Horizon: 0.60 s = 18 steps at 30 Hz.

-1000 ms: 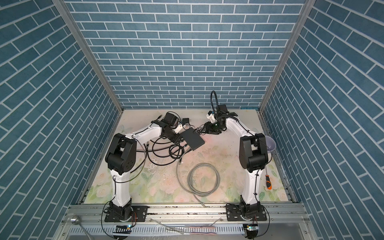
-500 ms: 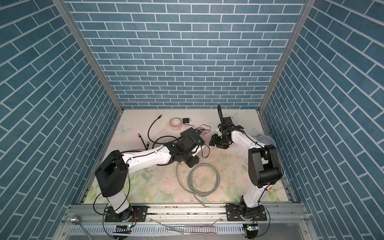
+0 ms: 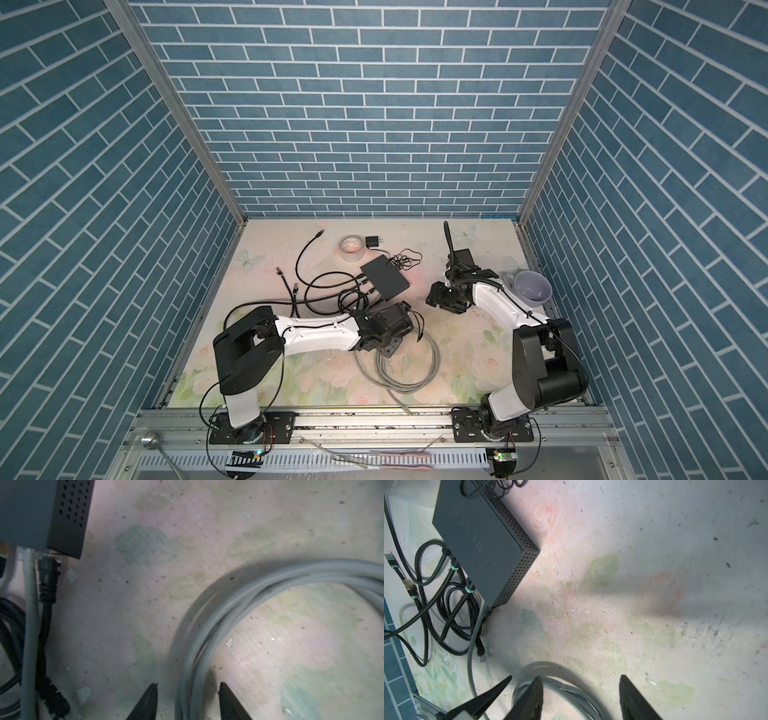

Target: Insert the plug into the switch port

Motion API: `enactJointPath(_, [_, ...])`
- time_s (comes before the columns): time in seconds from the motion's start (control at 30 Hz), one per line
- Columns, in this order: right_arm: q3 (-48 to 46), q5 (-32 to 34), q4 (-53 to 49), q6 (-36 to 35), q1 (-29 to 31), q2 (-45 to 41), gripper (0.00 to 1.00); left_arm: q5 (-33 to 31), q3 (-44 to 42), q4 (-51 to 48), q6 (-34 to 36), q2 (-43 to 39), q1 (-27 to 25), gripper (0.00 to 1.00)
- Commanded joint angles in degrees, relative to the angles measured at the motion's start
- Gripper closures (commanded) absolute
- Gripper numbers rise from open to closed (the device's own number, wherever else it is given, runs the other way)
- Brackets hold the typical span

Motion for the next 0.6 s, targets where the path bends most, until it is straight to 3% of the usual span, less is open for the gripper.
enactJointPath(0.0, [-2.06,0.70,0.32,1.96,-0.02,-1.91,0.41,-2.90,0.14,0.53,-1.38,2.31,0.15,0.65])
enactJointPath(0.1, [-2.35,0.62,0.39,1.94,0.02,-2.97,0.41,-2.66,2.30,1.96,-1.72,4.55,0.17,0.78])
enactJointPath(0.3, [-1.34,1.62,-1.96,0.74,-0.03,-4.46,0.41,-8.22,12.76,1.90,-3.86,10.88,1.22,0.87])
enactJointPath(0.4, [-0.79,2.99,-2.52,0.76,-0.11,-4.87,0.41,-9.05,17.16,2.96,-5.63,13.99,3.17,0.87])
enactJointPath(0.57, [0.93,5.20,-3.26,1.64,-0.12,-4.97,0.39,-8.99,20.23,5.22,-4.82,16.63,6.01,0.76])
